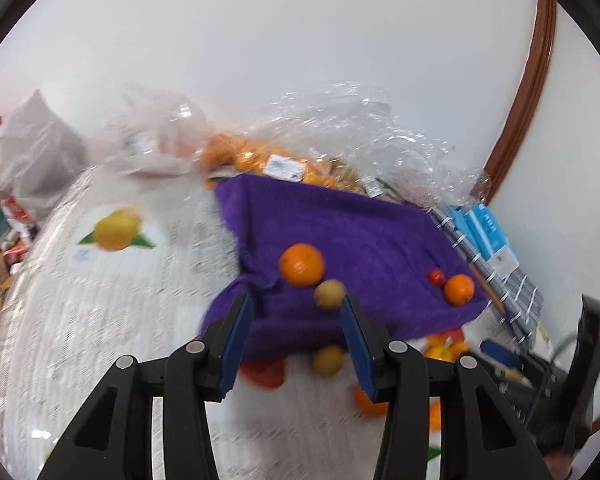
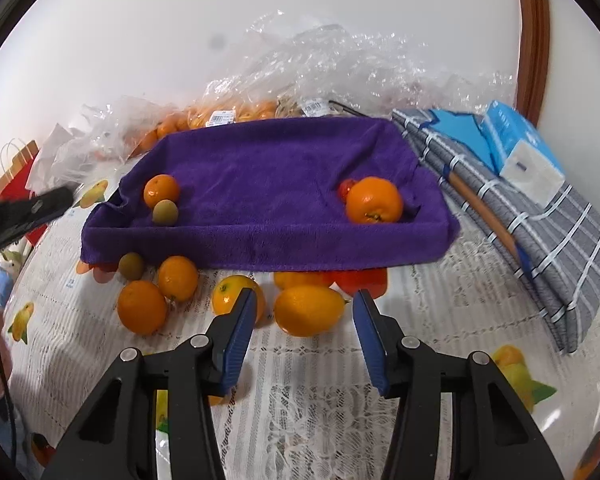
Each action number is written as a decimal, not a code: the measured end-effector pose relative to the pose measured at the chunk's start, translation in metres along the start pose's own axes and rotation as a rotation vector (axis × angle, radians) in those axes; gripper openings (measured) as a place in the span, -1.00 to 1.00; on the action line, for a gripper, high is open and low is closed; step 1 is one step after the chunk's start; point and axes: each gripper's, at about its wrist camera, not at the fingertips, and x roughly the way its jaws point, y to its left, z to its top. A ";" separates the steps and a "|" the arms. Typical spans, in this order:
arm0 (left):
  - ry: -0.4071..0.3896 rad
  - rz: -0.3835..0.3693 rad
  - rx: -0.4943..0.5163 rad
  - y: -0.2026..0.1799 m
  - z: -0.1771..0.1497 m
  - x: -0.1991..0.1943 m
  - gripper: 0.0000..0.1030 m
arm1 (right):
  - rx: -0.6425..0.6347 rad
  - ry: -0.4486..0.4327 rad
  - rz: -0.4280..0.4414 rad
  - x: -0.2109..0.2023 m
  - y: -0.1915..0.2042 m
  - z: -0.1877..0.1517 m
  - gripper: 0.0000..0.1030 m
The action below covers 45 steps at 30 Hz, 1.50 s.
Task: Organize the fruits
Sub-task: 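Grasp an oval yellow fruit with the right gripper while the left grasps another olive-green fruit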
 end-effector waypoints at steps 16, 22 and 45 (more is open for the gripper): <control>0.170 -0.048 0.003 -0.018 -0.028 0.032 -0.11 | 0.044 0.016 0.020 0.018 -0.014 -0.010 -0.17; 0.197 -0.065 -0.032 -0.027 -0.028 0.055 -0.28 | 0.073 -0.015 0.019 0.002 -0.028 -0.020 -0.17; 0.021 -0.092 0.027 -0.037 -0.028 0.031 -0.55 | 0.115 -0.097 0.045 -0.014 -0.036 -0.022 -0.17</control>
